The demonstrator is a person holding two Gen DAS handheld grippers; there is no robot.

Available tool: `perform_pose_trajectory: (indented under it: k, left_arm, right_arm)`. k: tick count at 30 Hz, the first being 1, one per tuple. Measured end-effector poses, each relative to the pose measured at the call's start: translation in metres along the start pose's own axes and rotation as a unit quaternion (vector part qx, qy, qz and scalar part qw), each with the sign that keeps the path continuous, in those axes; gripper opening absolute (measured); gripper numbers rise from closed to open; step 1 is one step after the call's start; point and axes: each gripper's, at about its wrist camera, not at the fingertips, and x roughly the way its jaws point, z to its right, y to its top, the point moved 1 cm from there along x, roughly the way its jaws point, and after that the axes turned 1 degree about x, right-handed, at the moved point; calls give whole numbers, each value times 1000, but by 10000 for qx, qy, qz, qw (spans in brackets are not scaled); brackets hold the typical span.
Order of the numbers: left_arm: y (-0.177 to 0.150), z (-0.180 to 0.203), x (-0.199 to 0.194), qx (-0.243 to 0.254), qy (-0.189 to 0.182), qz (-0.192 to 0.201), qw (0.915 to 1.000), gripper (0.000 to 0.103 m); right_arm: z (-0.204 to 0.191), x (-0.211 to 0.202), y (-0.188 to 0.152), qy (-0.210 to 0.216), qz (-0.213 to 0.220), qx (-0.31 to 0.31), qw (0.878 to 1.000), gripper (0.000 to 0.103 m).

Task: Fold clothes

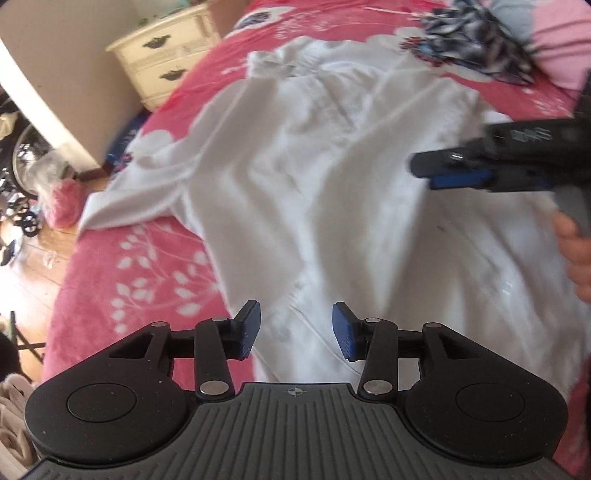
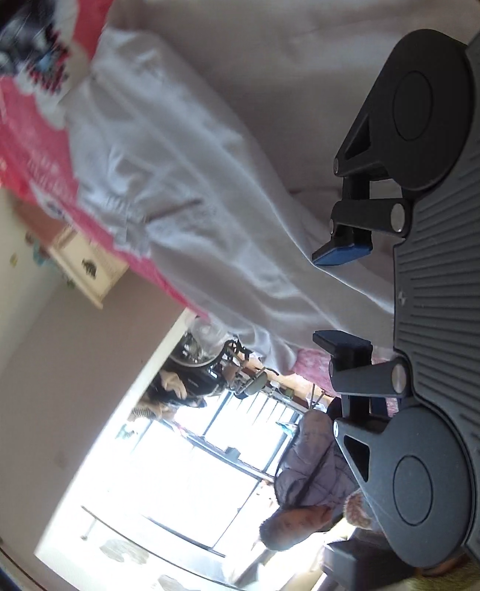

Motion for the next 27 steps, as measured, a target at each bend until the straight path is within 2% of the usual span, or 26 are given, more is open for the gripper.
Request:
perform_pose_trajectory:
  k: [4, 6, 8, 10, 13, 15, 18, 21, 23, 27]
  left_arm:
    - [9, 2, 39, 386, -226, -132, 9989, 43]
    - [8, 5, 51, 513, -281, -211, 9981, 42]
    - [7, 6, 57, 575, -332, -243, 9975, 37]
    - [5, 7, 57, 568, -343, -242, 9975, 36]
    - [3, 7, 53, 637, -259, -249, 9973, 36]
    - [5, 3, 48, 640, -145, -265, 9975, 37]
    - [8, -2, 40, 645, 25, -289, 9975, 37]
    - [27, -14, 26, 316, 148, -55, 9994, 37]
    - [48, -17, 26, 61, 20, 140, 9999, 37]
    - [95, 5, 56, 23, -502, 193, 9985, 38]
  right_arm:
    - [-23, -1, -4, -128, 372, -559, 9977, 39]
    - [-27, 1, -3, -221, 424, -660, 9967, 39]
    - [-27, 5, -5, -510, 394, -858, 9942, 39]
    - [-21, 12, -10, -819, 142, -962, 9919, 39]
    - [-5, 32, -20, -1173, -702, -872, 9868, 39]
    - [2, 36, -27, -1405, -1027, -964, 9800, 28]
    - [2, 29, -27, -1380, -1097, -987, 9794, 28]
    - [9, 26, -30, -1289, -1234, -902, 9798, 27]
    - [10, 22, -30, -1233, -1235, -823, 9812, 27]
    - [13, 17, -31, -1129, -1212, -719, 9836, 27]
